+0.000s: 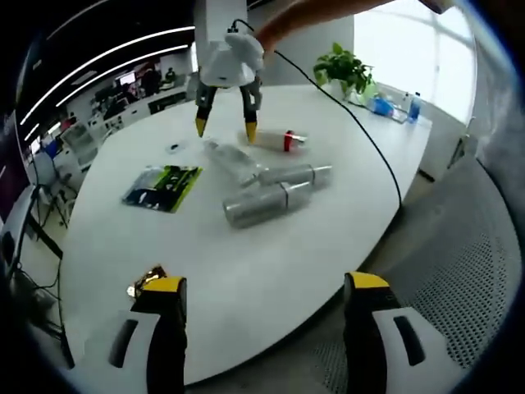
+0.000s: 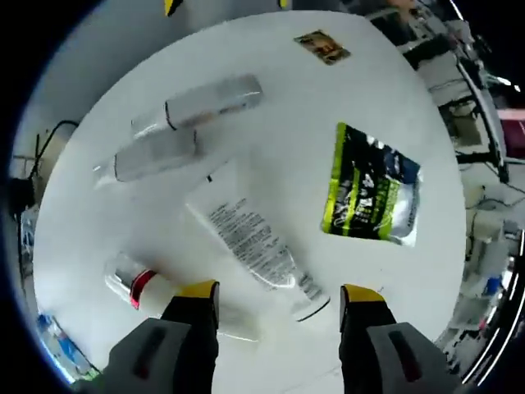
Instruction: Arrange the skincare products in the storage area until every visible bottle or jar stands upright without overlapping.
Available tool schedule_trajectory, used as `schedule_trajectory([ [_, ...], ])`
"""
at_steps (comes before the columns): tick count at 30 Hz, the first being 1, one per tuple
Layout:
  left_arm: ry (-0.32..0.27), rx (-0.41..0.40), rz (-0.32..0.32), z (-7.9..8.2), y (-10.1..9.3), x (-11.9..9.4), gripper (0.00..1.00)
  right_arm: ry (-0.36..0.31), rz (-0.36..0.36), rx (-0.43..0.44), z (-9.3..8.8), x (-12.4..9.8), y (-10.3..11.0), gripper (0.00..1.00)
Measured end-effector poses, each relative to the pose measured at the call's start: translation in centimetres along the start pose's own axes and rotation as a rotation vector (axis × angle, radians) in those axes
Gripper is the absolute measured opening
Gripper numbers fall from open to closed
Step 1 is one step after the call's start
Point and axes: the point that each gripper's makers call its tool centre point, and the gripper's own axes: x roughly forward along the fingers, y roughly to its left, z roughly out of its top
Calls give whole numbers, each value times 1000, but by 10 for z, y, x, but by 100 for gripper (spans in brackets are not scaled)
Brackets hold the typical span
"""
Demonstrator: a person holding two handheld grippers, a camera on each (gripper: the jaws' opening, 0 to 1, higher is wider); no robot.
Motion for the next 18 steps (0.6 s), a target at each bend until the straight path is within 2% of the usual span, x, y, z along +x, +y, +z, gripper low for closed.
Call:
schedule_trajectory([
  [3,1,0,0,0,0,0,73,3,26,-52,5,8,4,56],
  [5,1,-5,-3,0,0,0,72,19,37,-109,7,12,4,56],
  [6,3,-5,-3,0,0,0,72,27,41,-167,8,15,4,56],
  [8,10,-3,-5,-2,-1,1,71,51,53,-209,8,18,6,53],
  [11,3,-5,-8,-1,0,-1,69,37,69,-191,14,23,7,52],
  [13,17,-9,-14,-5,0,0,68,39,75,-223,15,27,7,47],
  [14,24,-7,-14,-6,0,0,69,54,110,-234,14,26,12,45],
  [18,34,-9,-20,-9,0,1,68,60,123,-258,15,25,16,38],
])
